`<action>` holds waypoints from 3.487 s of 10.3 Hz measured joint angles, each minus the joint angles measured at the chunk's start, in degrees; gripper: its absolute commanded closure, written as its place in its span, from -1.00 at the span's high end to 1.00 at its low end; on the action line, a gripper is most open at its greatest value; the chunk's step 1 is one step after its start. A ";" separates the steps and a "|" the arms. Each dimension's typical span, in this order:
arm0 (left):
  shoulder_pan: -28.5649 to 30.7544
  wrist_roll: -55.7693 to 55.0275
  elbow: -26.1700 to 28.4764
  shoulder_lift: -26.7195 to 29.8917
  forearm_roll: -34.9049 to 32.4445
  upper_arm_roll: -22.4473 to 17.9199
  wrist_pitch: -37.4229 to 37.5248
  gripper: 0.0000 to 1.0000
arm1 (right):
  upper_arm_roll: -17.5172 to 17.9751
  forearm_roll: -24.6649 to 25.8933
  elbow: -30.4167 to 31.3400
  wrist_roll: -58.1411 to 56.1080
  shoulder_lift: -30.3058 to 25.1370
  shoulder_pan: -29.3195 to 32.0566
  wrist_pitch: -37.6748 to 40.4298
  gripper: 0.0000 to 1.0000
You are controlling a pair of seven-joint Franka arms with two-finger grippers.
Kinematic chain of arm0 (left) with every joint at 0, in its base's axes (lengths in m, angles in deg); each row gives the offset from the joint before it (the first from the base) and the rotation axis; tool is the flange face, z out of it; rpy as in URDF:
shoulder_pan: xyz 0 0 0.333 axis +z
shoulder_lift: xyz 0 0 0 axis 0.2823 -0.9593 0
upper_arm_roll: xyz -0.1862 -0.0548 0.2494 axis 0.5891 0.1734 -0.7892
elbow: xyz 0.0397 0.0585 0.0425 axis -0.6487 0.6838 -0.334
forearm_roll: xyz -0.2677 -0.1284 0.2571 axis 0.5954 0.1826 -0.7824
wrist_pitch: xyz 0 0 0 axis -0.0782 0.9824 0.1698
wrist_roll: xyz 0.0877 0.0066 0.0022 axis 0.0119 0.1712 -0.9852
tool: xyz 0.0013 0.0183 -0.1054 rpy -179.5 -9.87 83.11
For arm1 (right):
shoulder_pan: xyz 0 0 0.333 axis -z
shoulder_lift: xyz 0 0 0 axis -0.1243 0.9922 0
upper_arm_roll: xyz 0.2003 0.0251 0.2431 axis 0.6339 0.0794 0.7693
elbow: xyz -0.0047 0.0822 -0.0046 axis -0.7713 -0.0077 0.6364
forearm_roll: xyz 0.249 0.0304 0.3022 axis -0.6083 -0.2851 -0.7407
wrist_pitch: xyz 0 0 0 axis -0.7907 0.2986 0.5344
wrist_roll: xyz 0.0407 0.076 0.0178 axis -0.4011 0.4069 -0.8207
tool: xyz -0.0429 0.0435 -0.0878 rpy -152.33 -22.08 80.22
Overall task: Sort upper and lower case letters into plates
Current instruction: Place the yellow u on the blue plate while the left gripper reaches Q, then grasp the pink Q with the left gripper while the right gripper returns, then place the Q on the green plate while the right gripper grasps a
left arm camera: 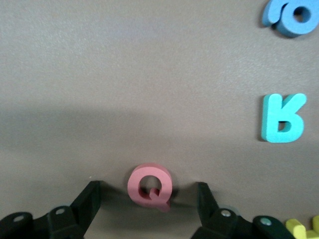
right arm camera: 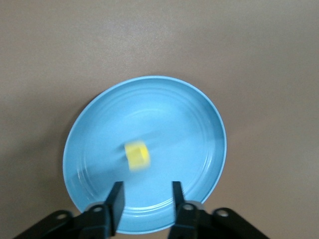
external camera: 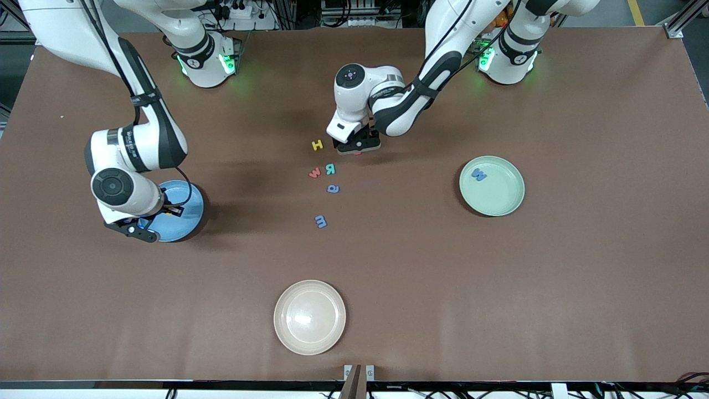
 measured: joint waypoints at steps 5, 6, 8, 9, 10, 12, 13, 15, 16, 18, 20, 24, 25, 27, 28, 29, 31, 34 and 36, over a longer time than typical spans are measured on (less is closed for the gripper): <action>0.00 -0.02 -0.31 0.33 0.00 0.07 -0.20 0.09 | 0.51 0.00 -2.28 -0.05 -0.03 -0.44 2.61 1.00; 0.00 -0.03 -0.32 0.35 0.00 0.07 -0.20 -0.02 | 0.77 -0.09 -2.94 -0.05 -0.03 -0.96 2.59 1.00; 0.00 -0.05 -0.42 0.47 0.00 0.10 -0.20 -0.11 | 0.99 -1.99 -5.08 -0.04 -0.05 -3.02 2.48 1.00; 0.02 -0.06 -0.42 0.53 0.00 0.10 -0.14 -0.21 | 1.03 -3.96 -5.92 -0.03 -0.04 -4.04 2.07 1.00; 0.01 -0.06 -0.42 0.56 0.00 0.10 -0.07 -0.34 | 1.06 -6.39 -6.52 -0.03 -0.04 -5.08 1.33 1.00; 0.02 -0.08 -0.40 0.70 0.00 0.11 0.11 -0.59 | 1.09 -9.18 -7.55 -0.03 -0.02 -6.68 0.86 1.00; 0.02 -0.08 -0.40 0.70 0.00 0.11 0.11 -0.62 | 1.10 -9.52 -7.74 0.22 0.03 -7.19 0.54 1.00; 0.06 -0.08 -0.41 0.69 0.00 0.12 0.10 -0.67 | 1.20 -9.85 -7.81 2.52 0.42 -8.74 -0.66 1.00; 0.13 -0.08 -0.43 0.69 0.00 0.12 0.09 -0.70 | 1.57 -9.89 -7.82 4.04 0.63 -9.56 -1.06 1.00; 1.14 1.45 -0.74 0.70 0.00 -0.15 0.72 -0.70 | 3.44 -11.45 -7.82 7.75 0.93 -10.15 -2.67 1.00; 4.84 9.78 -1.57 0.90 1.17 0.90 3.93 -0.70 | 5.25 -13.32 -7.82 10.90 1.27 -10.97 -4.43 1.00; 18.03 31.75 -1.71 3.38 4.53 8.29 14.52 -0.69 | 10.27 -13.63 -7.89 15.99 3.75 -12.64 -6.43 1.00; 19.93 36.44 -1.08 4.26 4.55 9.19 17.39 -0.69 | 10.81 -13.65 -8.03 17.54 4.89 -14.26 -6.80 1.00; 23.34 45.26 2.62 7.51 4.56 9.67 18.92 -0.69 | 11.05 -13.66 -9.91 20.63 7.91 -18.82 -7.05 1.00; 25.52 49.69 4.99 9.53 4.56 9.84 18.93 -0.69 | 11.08 -13.67 -11.50 21.64 9.75 -21.11 -7.15 1.00; 28.52 54.24 7.19 11.57 4.56 10.57 18.93 -0.69 | 11.10 -13.68 -13.57 22.14 12.12 -23.47 -7.43 1.00; 36.90 63.01 10.62 14.96 4.57 13.95 18.95 -0.69 | 11.08 -13.69 -17.05 23.32 16.27 -26.58 -9.61 1.00; 52.13 78.66 12.67 16.17 4.60 17.93 18.98 -0.69 | 11.13 -13.68 -17.56 24.40 18.88 -28.70 -11.70 1.00; 56.58 83.90 14.23 16.13 4.60 18.24 18.65 -0.69 | 11.74 -13.57 -15.69 24.40 19.06 -28.65 -13.38 1.00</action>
